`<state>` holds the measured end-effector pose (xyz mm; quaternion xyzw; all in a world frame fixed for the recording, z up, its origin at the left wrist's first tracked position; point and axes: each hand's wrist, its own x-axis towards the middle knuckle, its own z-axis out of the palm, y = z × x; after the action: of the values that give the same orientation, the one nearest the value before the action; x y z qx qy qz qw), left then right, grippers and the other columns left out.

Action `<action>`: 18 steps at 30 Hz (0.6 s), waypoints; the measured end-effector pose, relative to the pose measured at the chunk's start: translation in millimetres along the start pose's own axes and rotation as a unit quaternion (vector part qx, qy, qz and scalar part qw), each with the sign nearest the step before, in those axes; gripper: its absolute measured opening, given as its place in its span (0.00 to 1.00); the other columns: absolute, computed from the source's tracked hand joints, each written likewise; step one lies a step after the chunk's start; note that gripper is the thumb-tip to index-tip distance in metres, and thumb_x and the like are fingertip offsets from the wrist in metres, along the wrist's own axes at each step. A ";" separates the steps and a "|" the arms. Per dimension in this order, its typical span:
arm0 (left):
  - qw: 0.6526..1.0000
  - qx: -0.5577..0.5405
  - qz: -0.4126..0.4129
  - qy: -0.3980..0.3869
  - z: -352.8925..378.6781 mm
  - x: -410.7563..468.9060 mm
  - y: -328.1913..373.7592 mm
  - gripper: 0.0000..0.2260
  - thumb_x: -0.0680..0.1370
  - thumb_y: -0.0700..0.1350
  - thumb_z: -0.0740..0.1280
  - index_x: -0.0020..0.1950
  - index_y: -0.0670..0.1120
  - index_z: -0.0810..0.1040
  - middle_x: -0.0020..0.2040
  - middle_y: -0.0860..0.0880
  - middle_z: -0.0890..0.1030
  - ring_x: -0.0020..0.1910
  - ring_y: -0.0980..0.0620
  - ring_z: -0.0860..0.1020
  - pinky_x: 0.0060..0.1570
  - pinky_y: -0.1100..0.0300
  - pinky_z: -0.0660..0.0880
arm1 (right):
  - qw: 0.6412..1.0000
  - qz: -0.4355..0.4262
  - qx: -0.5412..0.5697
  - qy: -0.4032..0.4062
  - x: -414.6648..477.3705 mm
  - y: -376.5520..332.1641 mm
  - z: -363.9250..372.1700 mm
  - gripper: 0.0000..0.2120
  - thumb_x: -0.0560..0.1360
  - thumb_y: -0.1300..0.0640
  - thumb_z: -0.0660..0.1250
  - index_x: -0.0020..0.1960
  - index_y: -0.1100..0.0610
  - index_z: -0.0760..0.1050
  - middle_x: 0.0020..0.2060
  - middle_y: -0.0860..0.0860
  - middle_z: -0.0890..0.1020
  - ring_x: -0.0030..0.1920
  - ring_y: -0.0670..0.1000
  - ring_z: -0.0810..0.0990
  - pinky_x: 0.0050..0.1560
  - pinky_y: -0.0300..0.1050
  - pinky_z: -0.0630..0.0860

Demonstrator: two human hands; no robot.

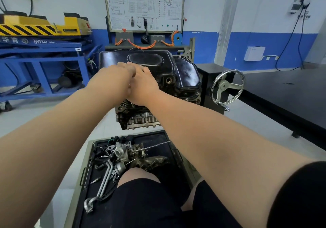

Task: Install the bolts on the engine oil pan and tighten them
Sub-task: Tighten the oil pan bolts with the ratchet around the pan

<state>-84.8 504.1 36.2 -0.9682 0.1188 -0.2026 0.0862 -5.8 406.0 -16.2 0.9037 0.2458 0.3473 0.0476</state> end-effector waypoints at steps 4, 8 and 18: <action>0.970 0.181 0.158 0.041 4.1 -4.7 -15.5 0.21 0.74 0.37 0.67 0.65 0.47 0.68 0.62 0.46 0.74 0.59 0.45 0.74 0.60 0.54 0.67 | 0.999 0.023 0.031 0.000 0.2 -2.7 -1.5 0.32 0.76 0.41 0.56 0.76 0.52 0.56 0.75 0.46 0.59 0.74 0.48 0.54 0.70 0.46 0.47; 0.993 0.052 0.075 0.075 12.9 -1.9 -21.1 0.14 0.78 0.44 0.63 0.63 0.45 0.71 0.56 0.44 0.75 0.51 0.41 0.76 0.51 0.50 0.73 | 1.000 0.013 0.006 -0.004 -1.1 -3.5 -3.9 0.30 0.78 0.47 0.55 0.77 0.54 0.54 0.75 0.48 0.58 0.74 0.50 0.53 0.71 0.47 0.49; 0.993 0.103 -0.010 -0.052 0.0 4.2 -7.0 0.08 0.77 0.45 0.65 0.55 0.47 0.75 0.46 0.48 0.75 0.48 0.46 0.74 0.58 0.49 0.69 | 1.000 0.003 0.024 -0.010 -4.9 -2.5 -8.5 0.33 0.76 0.43 0.58 0.76 0.53 0.56 0.76 0.48 0.59 0.75 0.51 0.54 0.71 0.48 0.50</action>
<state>-79.8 509.7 39.3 -0.9645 0.0833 -0.1636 0.1900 -15.5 405.1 -13.4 0.9088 0.2506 0.3323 0.0271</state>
